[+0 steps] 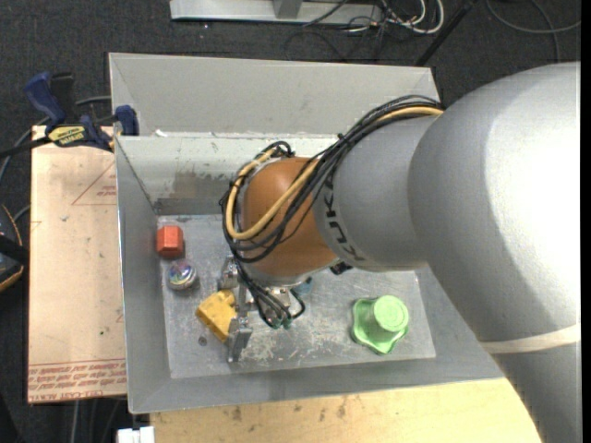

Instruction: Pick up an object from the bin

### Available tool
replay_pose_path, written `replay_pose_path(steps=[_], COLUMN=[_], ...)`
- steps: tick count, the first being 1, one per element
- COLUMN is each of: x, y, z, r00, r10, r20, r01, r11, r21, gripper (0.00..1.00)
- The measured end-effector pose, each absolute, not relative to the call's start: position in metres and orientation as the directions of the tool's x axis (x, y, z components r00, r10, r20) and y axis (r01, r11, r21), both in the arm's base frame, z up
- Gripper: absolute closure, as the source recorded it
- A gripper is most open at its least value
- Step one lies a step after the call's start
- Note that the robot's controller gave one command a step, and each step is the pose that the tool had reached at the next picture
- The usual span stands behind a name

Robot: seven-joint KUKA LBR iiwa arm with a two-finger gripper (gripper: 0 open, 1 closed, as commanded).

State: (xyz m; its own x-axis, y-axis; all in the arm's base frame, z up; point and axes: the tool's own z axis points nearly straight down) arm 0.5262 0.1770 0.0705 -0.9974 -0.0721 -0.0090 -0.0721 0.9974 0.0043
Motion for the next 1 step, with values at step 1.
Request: replay_pose_path(steps=[1], x=[0.5296], y=[0.1775], z=[0.0756], r00=[-0.997], r10=[-0.072], r20=[-0.017], r01=[-0.072], r11=[0.997], r21=[0.005], gripper=[1.0])
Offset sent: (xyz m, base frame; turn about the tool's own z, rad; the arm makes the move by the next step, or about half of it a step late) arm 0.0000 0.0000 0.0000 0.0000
